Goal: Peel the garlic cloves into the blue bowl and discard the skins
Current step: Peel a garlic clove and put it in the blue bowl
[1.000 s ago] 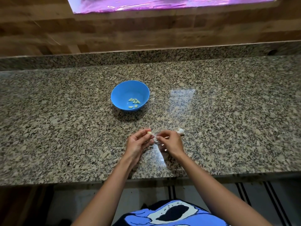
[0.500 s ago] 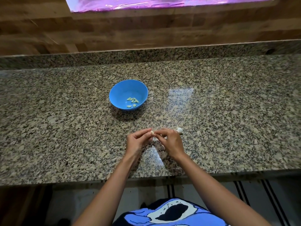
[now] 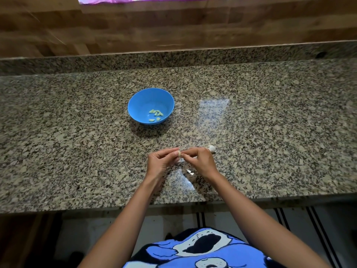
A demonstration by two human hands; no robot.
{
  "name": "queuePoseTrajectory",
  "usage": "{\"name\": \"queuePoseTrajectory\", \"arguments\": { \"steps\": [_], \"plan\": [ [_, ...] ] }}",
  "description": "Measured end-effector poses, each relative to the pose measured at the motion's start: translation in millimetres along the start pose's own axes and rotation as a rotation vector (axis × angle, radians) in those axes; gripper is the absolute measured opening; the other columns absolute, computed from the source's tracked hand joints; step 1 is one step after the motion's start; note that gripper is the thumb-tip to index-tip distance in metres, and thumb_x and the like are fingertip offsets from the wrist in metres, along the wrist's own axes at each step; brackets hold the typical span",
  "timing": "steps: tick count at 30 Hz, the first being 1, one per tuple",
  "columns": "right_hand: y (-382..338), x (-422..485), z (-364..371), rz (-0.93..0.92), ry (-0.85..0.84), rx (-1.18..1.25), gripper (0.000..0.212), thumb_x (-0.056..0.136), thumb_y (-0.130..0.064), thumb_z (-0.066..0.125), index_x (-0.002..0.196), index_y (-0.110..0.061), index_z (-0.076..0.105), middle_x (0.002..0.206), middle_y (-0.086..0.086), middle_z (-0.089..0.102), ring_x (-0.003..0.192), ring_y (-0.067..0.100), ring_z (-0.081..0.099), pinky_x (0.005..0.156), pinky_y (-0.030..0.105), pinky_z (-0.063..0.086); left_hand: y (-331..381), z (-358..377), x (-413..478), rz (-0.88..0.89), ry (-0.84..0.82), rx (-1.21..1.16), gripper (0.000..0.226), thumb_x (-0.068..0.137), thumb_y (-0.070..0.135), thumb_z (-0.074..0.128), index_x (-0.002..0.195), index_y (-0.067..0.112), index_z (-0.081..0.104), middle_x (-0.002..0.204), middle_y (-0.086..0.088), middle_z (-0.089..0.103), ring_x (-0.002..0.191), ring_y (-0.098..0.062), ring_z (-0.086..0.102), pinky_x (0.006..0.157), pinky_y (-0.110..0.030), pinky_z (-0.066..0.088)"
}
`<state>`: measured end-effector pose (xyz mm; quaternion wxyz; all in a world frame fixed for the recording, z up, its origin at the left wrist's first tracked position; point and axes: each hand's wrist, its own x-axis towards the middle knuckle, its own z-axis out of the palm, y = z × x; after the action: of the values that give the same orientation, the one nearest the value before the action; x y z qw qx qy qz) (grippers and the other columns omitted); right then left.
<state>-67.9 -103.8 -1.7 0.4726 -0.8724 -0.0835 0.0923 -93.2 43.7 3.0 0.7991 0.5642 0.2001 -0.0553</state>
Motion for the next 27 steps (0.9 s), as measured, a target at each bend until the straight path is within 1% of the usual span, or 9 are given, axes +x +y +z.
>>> {"name": "queuePoseTrajectory", "arguments": {
  "steps": [5,9,12,15,16,19,21,24,27],
  "plan": [
    [0,0,0,0.026,0.006,0.013,0.021,0.083,-0.033,0.067,0.096,-0.018,0.074,0.091,-0.004,0.073,0.08,0.008,0.066,0.073,0.039,0.056,-1,0,-1,0.016,0.0,0.015,0.02,0.075,-0.007,0.069,0.095,-0.005,0.069,0.088,-0.015,0.072,0.079,-0.025,0.071,0.07,-0.026,0.059],
    [-1,0,0,0.035,0.019,0.011,0.021,0.083,-0.033,0.067,0.097,-0.018,0.074,0.09,-0.003,0.073,0.078,0.007,0.067,0.07,0.036,0.058,-2,-1,0,0.007,-0.004,0.02,0.017,0.076,-0.007,0.069,0.092,-0.002,0.071,0.089,-0.014,0.073,0.08,-0.026,0.07,0.071,-0.026,0.059],
    [-4,-2,4,0.026,0.067,-0.016,0.021,0.084,-0.033,0.066,0.096,-0.017,0.073,0.087,-0.004,0.073,0.076,0.008,0.067,0.067,0.034,0.058,-3,1,0,0.018,0.001,0.046,0.018,0.077,-0.003,0.069,0.094,0.001,0.071,0.089,-0.014,0.073,0.081,-0.026,0.07,0.071,-0.027,0.059],
    [-6,-4,7,0.004,0.126,-0.049,0.02,0.086,-0.031,0.064,0.095,-0.015,0.073,0.089,-0.001,0.073,0.087,0.014,0.067,0.072,0.033,0.057,-2,5,-1,0.038,-0.013,0.11,0.024,0.074,0.007,0.075,0.097,0.002,0.071,0.092,-0.012,0.073,0.085,-0.026,0.071,0.076,-0.032,0.058],
    [-6,-5,7,0.006,0.124,-0.026,0.02,0.085,-0.03,0.064,0.094,-0.015,0.074,0.088,0.0,0.073,0.087,0.014,0.067,0.072,0.033,0.056,-1,5,-1,0.028,-0.014,0.11,0.024,0.073,0.008,0.076,0.096,0.003,0.071,0.091,-0.011,0.073,0.085,-0.025,0.071,0.077,-0.032,0.058],
    [-8,-5,5,0.119,0.055,0.22,0.016,0.085,-0.023,0.066,0.093,-0.012,0.074,0.082,-0.001,0.071,0.075,0.013,0.066,0.064,0.03,0.056,2,4,0,-0.029,-0.017,0.004,0.024,0.069,0.003,0.076,0.092,0.004,0.071,0.086,-0.01,0.073,0.079,-0.024,0.069,0.073,-0.029,0.058],
    [-10,-4,3,0.231,0.028,0.41,0.013,0.086,-0.015,0.065,0.094,-0.007,0.072,0.085,0.007,0.071,0.072,0.014,0.064,0.058,0.027,0.054,3,3,1,-0.053,-0.024,-0.044,0.028,0.066,0.003,0.076,0.093,0.004,0.071,0.088,-0.011,0.073,0.078,-0.024,0.069,0.07,-0.027,0.059],
    [-17,-4,1,0.371,-0.007,0.594,0.014,0.088,-0.007,0.059,0.093,0.001,0.069,0.089,0.014,0.07,0.067,0.014,0.064,0.055,0.025,0.052,2,3,2,-0.035,-0.008,-0.045,0.023,0.074,-0.004,0.069,0.096,0.003,0.071,0.089,-0.011,0.073,0.073,-0.021,0.068,0.065,-0.024,0.058],
    [-22,-5,-1,0.504,-0.042,0.762,0.013,0.09,-0.009,0.057,0.089,-0.001,0.067,0.08,0.008,0.071,0.064,0.016,0.067,0.055,0.024,0.054,-1,2,4,0.005,0.017,-0.041,0.019,0.079,-0.009,0.063,0.093,0.002,0.071,0.09,-0.012,0.073,0.074,-0.021,0.068,0.066,-0.025,0.059]
  ]
}}
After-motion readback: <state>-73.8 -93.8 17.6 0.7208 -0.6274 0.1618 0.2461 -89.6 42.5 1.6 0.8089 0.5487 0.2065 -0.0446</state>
